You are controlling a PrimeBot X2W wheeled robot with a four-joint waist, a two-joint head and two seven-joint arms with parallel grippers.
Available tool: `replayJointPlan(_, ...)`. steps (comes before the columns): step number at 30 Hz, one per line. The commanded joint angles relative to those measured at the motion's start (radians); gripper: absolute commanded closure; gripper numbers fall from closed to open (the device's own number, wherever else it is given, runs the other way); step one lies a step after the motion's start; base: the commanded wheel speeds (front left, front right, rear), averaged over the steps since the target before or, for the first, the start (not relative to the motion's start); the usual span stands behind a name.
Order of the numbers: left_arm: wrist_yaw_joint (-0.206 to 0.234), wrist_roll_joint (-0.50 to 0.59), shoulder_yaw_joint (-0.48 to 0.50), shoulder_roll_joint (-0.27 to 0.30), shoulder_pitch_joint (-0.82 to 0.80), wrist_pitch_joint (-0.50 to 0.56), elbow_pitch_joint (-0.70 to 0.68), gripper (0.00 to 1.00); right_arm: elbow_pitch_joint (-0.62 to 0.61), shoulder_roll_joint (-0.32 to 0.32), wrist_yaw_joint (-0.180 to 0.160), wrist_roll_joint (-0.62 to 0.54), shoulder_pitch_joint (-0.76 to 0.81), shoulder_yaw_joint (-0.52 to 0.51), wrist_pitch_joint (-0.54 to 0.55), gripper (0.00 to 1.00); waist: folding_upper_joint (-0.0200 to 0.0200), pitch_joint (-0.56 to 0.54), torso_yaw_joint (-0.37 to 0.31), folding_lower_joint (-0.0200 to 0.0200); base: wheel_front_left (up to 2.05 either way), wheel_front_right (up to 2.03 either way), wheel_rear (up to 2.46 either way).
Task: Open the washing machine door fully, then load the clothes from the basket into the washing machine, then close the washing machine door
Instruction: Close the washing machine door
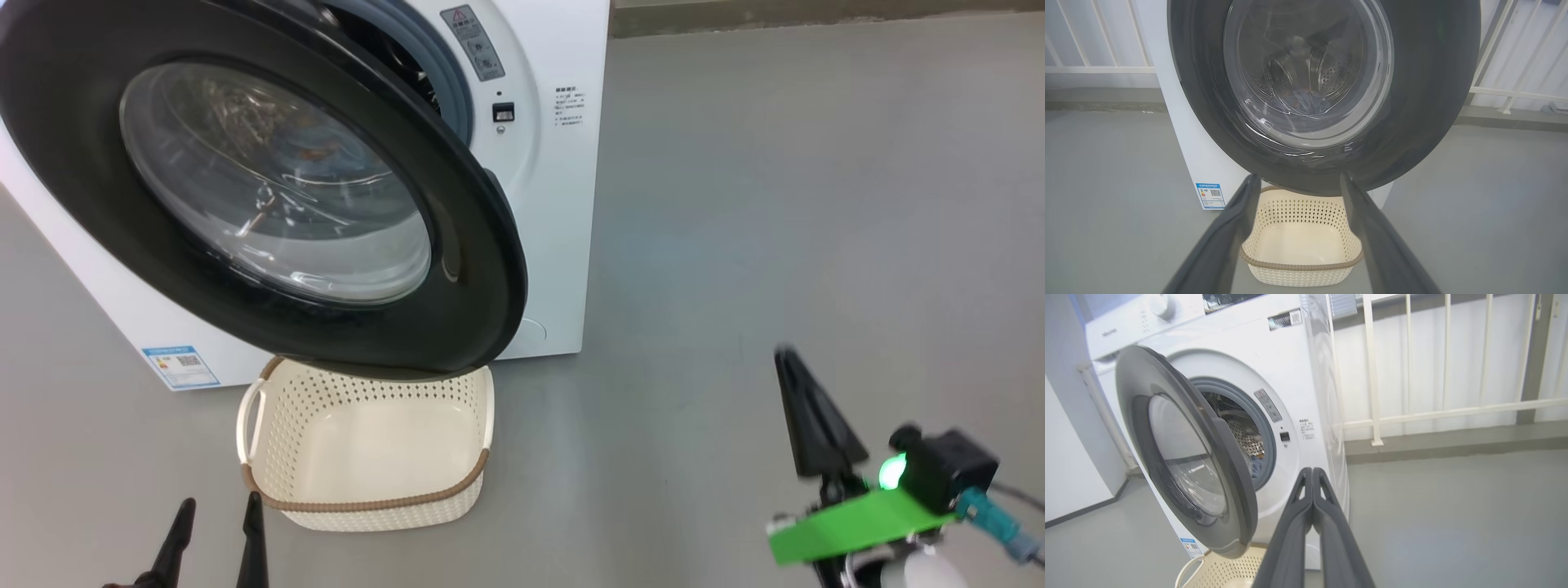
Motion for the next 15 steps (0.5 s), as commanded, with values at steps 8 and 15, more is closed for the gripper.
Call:
replayJointPlan(8, 0.011, -0.013, 0.024, 0.006, -0.019, -0.006, -0.028, 0.0, -0.24, -0.029, 0.002, 0.056, -0.182, 0.153, -0.012, 1.0, -0.0001, 0.007, -0.002, 0.0, 0.0, 0.0, 0.0)
replayJointPlan(15, 0.014, -0.021, 0.01, 0.006, -0.035, -0.006, -0.018, 0.0, -0.366, -0.075, 0.002, 0.091, -0.302, 0.332, -0.012, 1.0, -0.0001, 0.02, 0.009, 0.0, 0.0, 0.0, 0.0)
